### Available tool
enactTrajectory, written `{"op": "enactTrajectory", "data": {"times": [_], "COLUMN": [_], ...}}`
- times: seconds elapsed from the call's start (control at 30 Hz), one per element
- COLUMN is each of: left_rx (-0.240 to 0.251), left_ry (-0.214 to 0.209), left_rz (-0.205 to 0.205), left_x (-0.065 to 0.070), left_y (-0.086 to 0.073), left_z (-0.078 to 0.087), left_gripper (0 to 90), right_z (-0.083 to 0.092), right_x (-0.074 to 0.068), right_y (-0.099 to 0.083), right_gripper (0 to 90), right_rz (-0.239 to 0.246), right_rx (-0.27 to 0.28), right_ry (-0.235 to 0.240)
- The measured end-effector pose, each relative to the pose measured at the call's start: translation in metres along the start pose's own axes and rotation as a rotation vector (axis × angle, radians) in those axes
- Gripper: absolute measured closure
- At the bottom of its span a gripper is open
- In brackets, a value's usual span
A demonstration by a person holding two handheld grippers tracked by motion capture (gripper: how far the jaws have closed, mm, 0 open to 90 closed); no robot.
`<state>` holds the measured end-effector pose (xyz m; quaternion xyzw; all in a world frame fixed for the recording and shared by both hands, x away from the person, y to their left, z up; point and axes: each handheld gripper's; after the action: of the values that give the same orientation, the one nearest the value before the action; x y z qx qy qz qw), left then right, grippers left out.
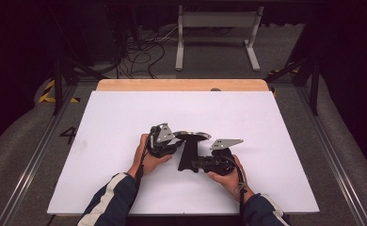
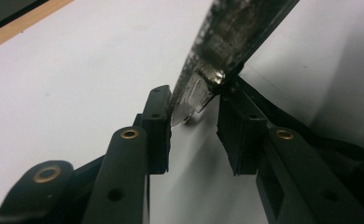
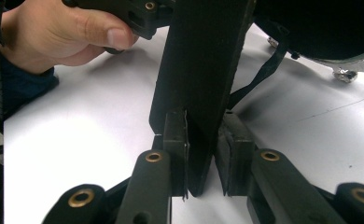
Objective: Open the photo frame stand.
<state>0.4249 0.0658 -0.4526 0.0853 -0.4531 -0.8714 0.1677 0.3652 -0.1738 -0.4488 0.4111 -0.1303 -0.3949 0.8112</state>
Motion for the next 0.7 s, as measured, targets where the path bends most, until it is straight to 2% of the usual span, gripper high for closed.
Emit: {"op": "enactTrajectory", "data": {"times": [0.2, 0.47, 0.6, 0.7], "left_rx": [0.005, 0.017, 0.031, 0.027], "left_ry": [0.004, 0.002, 0.004, 0.010], "left_rz": [0.016, 0.042, 0.040, 0.021], "left_x": [-0.002, -0.005, -0.005, -0.003], "left_y": [0.000, -0.002, -0.002, -0.002], "left_z": [-0.001, 0.008, 0.018, 0.025], "left_gripper": [62.4, 58.0, 56.3, 55.0], "right_z": [0.001, 0.002, 0.004, 0.007], "right_x": [0.000, -0.002, -0.002, -0.002], "right_y": [0.000, 0.000, 0.000, 0.000], "right_gripper": [77.8, 77.8, 78.6, 79.6], "right_rz": [0.012, 0.034, 0.042, 0.045], "right_rx": [0.002, 0.001, 0.002, 0.008], "right_ry": [-0.016, -0.036, -0.048, -0.061]}}
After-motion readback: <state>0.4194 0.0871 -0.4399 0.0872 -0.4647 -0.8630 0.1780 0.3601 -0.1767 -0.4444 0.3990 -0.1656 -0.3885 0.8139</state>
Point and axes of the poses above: each handheld gripper's, and its own axes: z roughly backward along the jaws, y roughly out of its top, x roughly to its right, and after that the axes turned 14 degrees about -y, right-handed
